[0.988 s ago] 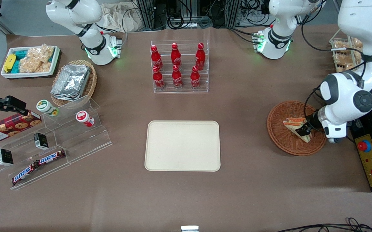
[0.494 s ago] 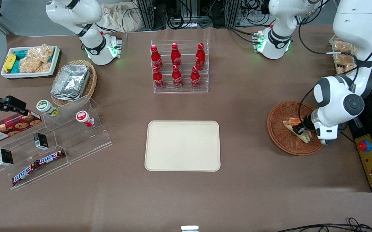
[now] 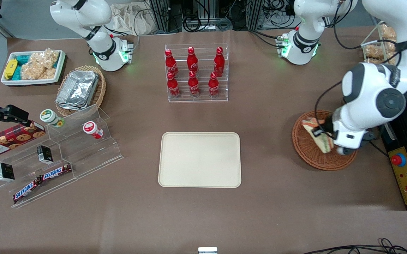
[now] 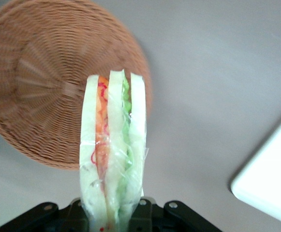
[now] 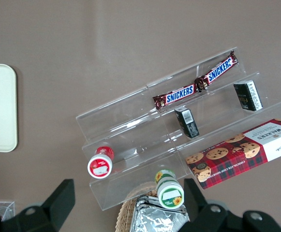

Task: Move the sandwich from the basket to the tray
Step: 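Carry the sandwich with the left gripper over the cream tray and lower it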

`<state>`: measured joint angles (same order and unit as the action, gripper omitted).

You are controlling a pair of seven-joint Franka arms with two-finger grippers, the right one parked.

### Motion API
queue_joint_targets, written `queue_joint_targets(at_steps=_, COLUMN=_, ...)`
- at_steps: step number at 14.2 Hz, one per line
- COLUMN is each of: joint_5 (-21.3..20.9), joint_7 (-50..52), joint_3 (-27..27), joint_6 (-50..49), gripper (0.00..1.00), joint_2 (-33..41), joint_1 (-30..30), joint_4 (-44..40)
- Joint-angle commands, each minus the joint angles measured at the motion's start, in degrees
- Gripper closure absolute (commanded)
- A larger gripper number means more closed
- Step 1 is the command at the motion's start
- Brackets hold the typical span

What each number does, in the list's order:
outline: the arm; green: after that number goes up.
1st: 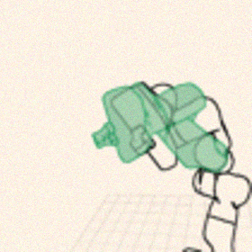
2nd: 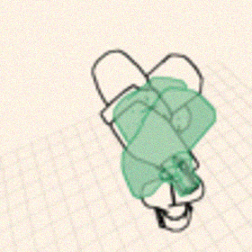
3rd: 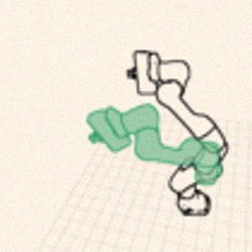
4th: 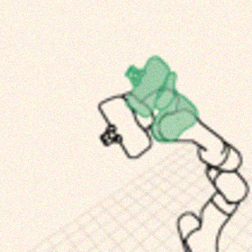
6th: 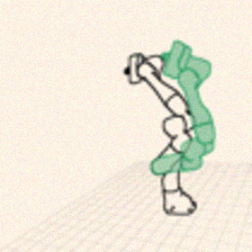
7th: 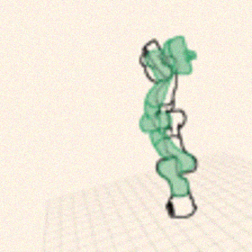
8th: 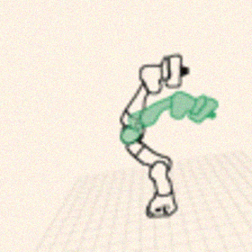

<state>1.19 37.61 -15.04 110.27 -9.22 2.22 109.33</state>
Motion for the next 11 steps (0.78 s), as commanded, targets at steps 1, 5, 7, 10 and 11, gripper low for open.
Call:
queue_joint_targets(at_steps=1, joint_5=-0.23, joint_7=-1.39, joint_3=-6.64, joint_6=-0.94, gripper=1.00, joint_2=-2.99, joint_1=-0.37, joint_4=-2.36)
queue_joint_targets(at_steps=5, joint_5=-0.75, joint_7=-5.88, joint_3=-14.75, joint_6=7.48, gripper=1.00, joint_2=-10.18, joint_1=-3.08, joint_4=-2.80)
queue_joint_targets(at_steps=7, joint_5=-2.50, joint_7=-6.06, joint_3=-14.67, joint_6=13.62, gripper=1.00, joint_2=-12.83, joint_1=-7.21, joint_4=-3.16)
queue_joint_targets(at_steps=10, joint_5=-8.65, joint_7=-3.35, joint_3=-14.58, joint_6=23.12, gripper=1.00, joint_2=-18.63, joint_1=-10.03, joint_4=-3.95)
queue_joint_targets(at_steps=11, joint_5=-10.40, joint_7=-3.16, joint_3=-14.49, joint_6=26.45, gripper=1.00, joint_2=-20.47, joint_1=-10.30, joint_4=-3.95)
